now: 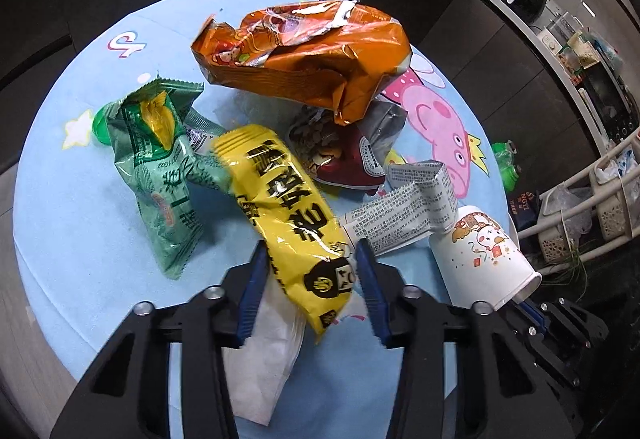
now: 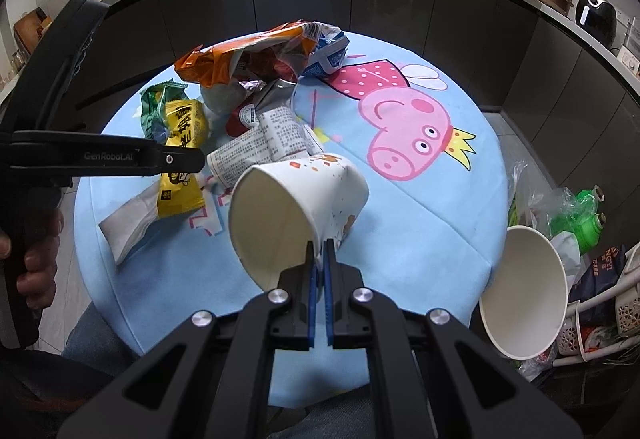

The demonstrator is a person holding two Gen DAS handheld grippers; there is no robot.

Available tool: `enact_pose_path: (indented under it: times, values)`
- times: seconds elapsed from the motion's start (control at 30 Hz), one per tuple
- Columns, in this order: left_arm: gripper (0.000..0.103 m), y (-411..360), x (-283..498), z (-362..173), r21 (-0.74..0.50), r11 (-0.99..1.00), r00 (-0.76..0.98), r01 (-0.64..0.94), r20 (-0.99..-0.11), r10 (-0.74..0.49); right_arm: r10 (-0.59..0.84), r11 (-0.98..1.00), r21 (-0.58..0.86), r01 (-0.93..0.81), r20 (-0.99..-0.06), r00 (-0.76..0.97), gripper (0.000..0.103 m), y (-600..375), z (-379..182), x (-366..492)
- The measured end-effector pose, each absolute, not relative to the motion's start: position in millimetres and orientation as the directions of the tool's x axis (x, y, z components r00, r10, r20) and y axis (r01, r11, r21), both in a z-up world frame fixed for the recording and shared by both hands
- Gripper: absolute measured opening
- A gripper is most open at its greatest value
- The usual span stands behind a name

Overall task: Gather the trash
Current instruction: 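Grasp the yellow candy wrapper with the left tool while the right tool grasps the white paper cup, then carry the wrapper and cup to the white bucket and release both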

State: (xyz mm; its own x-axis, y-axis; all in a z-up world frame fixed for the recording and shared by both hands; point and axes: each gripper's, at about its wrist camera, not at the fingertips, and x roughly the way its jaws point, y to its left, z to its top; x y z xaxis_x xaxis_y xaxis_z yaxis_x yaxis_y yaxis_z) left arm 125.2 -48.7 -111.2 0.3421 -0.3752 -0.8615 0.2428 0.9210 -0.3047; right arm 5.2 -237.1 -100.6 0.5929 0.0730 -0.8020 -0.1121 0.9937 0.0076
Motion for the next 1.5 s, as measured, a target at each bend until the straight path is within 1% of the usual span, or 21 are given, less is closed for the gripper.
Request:
enact_pose_path:
  times: [0.13, 0.2, 0.33, 0.43, 0.6, 0.87, 0.97, 1.1, 1.23, 1.37, 1.5]
  values:
    - [0.035, -44, 118, -99, -0.321, 0.913, 0.363, 0.251, -0.844, -0.396, 0.084, 0.993, 0.019, -0.113, -0.793, 0.603, 0.005, -237, -95, 2]
    - [0.028, -41, 115, -91, -0.35, 0.898, 0.365, 0.267, -0.825, -0.431, 0.092, 0.993, 0.028, -0.113, -0.789, 0.607, 0.005, -236, -91, 1]
    - [0.017, -36, 106, -80, -0.401, 0.865, 0.354, 0.301, -0.796, -0.492, 0.105, 0.993, 0.046, -0.111, -0.781, 0.616, 0.005, -237, -87, -2]
    - [0.015, -36, 99, -74, -0.412, 0.856, 0.35, 0.313, -0.788, -0.507, 0.103, 0.993, 0.048, -0.105, -0.776, 0.623, 0.005, -238, -83, -5]
    - [0.014, -42, 87, -58, -0.409, 0.841, 0.355, 0.354, -0.773, -0.525, 0.114, 0.993, 0.072, -0.092, -0.754, 0.647, 0.005, -244, -71, -9]
    - [0.014, -62, 68, -8, -0.393, 0.791, 0.397, 0.469, -0.706, -0.586, 0.167, 0.984, 0.165, -0.07, -0.692, 0.702, 0.005, -265, -41, -21]
    - [0.014, -75, 68, 3, -0.4, 0.764, 0.386, 0.507, -0.687, -0.616, 0.166, 0.981, 0.187, -0.052, -0.666, 0.727, 0.005, -277, -29, -25]
    - [0.014, -102, 72, 11, -0.4, 0.731, 0.36, 0.553, -0.677, -0.642, 0.116, 0.984, 0.177, -0.001, -0.643, 0.757, 0.005, -300, -18, -32]
    - [0.014, -140, 77, 11, -0.411, 0.682, 0.305, 0.605, -0.672, -0.675, 0.046, 0.982, 0.171, 0.085, -0.645, 0.763, 0.005, -334, -20, -38]
    - [0.014, -191, 82, -1, -0.428, 0.628, 0.219, 0.65, -0.685, -0.695, -0.029, 0.967, 0.17, 0.188, -0.665, 0.747, 0.005, -376, -33, -47]
    - [0.014, -247, 85, -21, -0.44, 0.572, 0.123, 0.692, -0.709, -0.695, -0.087, 0.936, 0.186, 0.299, -0.702, 0.707, 0.005, -422, -60, -57]
